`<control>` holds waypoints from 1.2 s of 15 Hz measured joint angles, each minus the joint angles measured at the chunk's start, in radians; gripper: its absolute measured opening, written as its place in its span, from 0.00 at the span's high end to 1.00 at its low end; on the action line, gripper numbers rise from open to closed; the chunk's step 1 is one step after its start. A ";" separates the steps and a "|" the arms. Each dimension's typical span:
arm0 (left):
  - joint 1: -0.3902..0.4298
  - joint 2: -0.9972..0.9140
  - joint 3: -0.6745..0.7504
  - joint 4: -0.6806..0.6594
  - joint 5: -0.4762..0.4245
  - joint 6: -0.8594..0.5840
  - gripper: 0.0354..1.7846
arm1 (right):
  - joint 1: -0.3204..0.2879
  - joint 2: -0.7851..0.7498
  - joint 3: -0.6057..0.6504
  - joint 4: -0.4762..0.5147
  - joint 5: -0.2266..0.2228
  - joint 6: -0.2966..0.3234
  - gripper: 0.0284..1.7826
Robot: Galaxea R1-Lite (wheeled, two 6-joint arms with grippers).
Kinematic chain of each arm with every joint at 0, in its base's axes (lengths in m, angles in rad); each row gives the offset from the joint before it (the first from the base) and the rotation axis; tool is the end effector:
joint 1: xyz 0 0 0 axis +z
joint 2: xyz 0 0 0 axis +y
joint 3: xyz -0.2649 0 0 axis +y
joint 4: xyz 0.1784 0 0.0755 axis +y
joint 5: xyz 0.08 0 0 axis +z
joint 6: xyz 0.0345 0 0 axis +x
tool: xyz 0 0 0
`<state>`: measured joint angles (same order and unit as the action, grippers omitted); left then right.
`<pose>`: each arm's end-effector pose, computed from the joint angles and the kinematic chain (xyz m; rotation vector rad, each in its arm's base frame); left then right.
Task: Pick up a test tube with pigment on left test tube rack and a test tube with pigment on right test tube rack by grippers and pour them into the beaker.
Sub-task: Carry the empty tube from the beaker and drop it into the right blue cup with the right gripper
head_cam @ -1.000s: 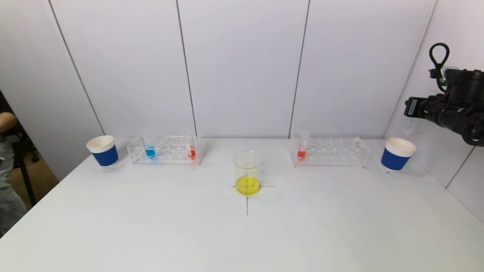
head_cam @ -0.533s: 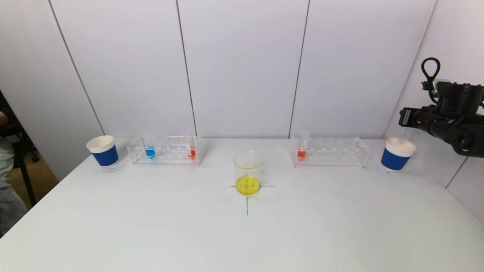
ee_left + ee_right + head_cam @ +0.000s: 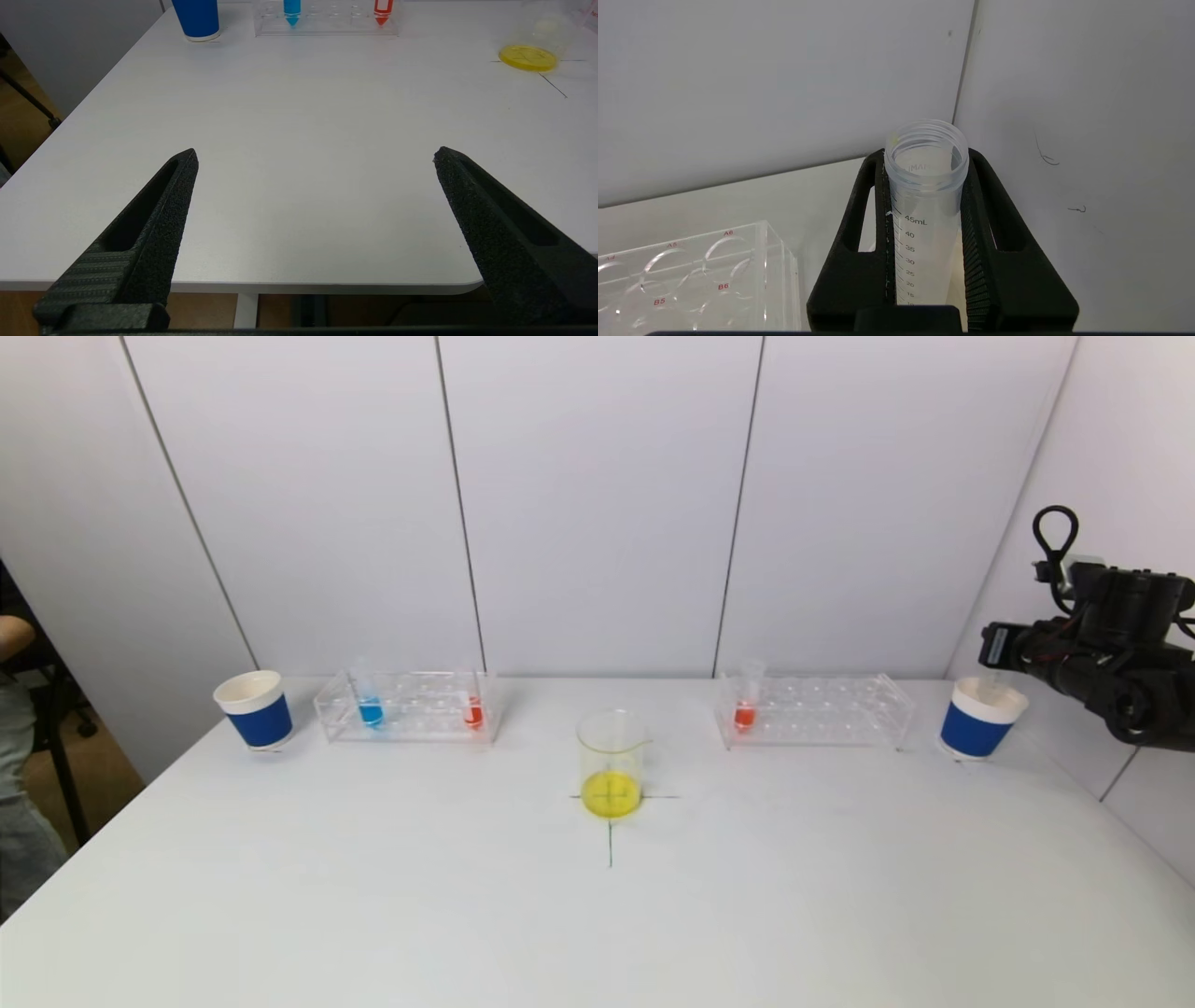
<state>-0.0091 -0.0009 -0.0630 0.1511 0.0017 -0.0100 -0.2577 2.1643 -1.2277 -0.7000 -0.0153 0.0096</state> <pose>0.0224 -0.0001 0.0765 -0.0095 0.0872 -0.0070 0.4118 -0.1091 0.0938 0.0382 0.2343 -0.2729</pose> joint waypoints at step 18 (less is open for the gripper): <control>0.000 0.000 0.000 0.000 0.000 0.000 0.01 | -0.016 0.033 0.115 -0.119 0.013 0.001 0.75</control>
<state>-0.0091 -0.0009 -0.0626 0.1511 0.0013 -0.0104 -0.2740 2.1974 -1.1126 -0.8187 -0.0028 0.0104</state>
